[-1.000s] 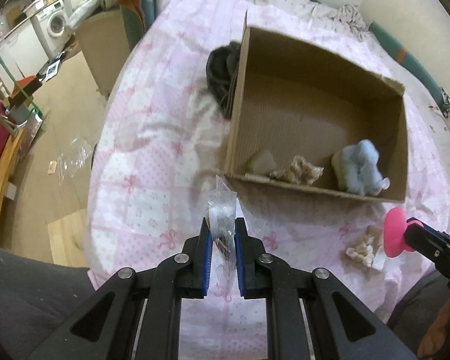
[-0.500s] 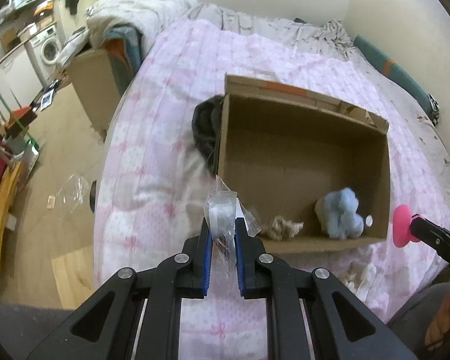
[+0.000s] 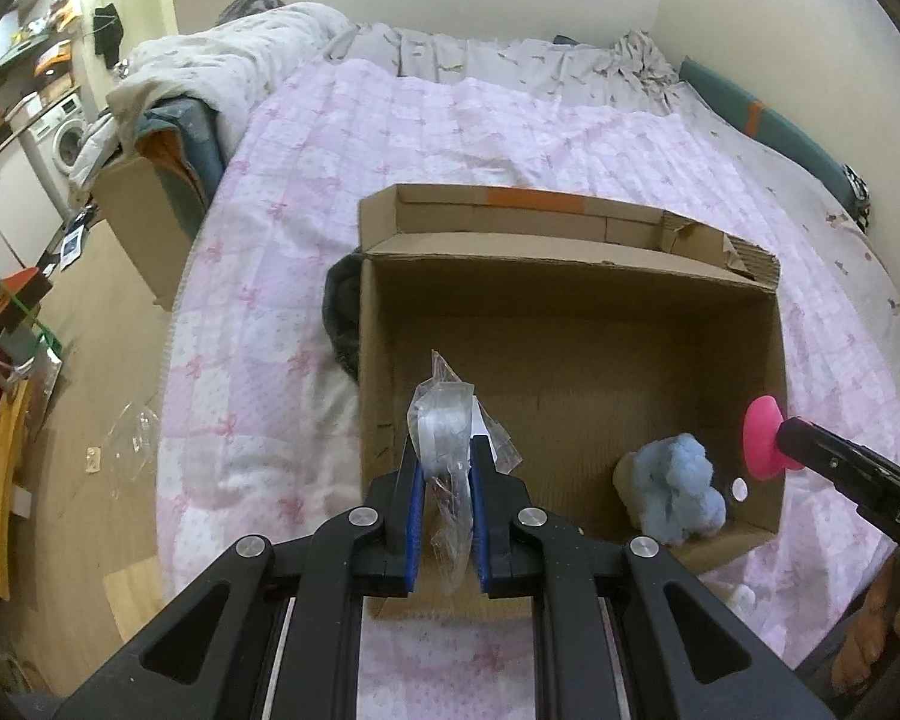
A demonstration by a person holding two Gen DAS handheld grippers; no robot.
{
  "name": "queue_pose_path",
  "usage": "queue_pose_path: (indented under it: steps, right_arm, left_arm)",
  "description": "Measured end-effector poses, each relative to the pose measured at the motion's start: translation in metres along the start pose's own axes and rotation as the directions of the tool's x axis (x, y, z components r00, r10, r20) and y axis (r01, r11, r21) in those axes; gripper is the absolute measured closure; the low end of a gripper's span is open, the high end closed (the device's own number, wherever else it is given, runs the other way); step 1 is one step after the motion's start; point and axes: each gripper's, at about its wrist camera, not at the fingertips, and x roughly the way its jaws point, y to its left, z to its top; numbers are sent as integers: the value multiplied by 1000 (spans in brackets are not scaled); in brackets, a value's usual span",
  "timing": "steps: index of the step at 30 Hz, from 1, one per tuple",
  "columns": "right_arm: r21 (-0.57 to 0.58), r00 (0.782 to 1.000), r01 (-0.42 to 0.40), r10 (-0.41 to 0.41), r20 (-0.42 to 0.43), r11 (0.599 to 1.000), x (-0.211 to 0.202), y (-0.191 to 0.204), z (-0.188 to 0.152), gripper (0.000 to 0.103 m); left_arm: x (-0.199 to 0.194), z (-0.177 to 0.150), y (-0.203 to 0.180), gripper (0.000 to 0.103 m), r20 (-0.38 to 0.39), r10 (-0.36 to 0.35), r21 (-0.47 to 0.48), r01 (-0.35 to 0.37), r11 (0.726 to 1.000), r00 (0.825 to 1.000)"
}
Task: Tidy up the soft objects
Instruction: 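Carry the bag over the box with the left gripper while the right gripper carries the duck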
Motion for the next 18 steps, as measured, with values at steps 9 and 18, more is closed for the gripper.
queue_pose_path:
  steps: [9,18]
  right_arm:
    - [0,999,23,-23,-33,1000,26,-3,1,74]
    - [1,996,36,-35,-78,999,46,-5,-5,73]
  left_arm:
    - [35,-4,-8,91,-13,-5,30,6,1000,1000]
    - [49,-3,-8,91,-14,-4,31,5,999,1000]
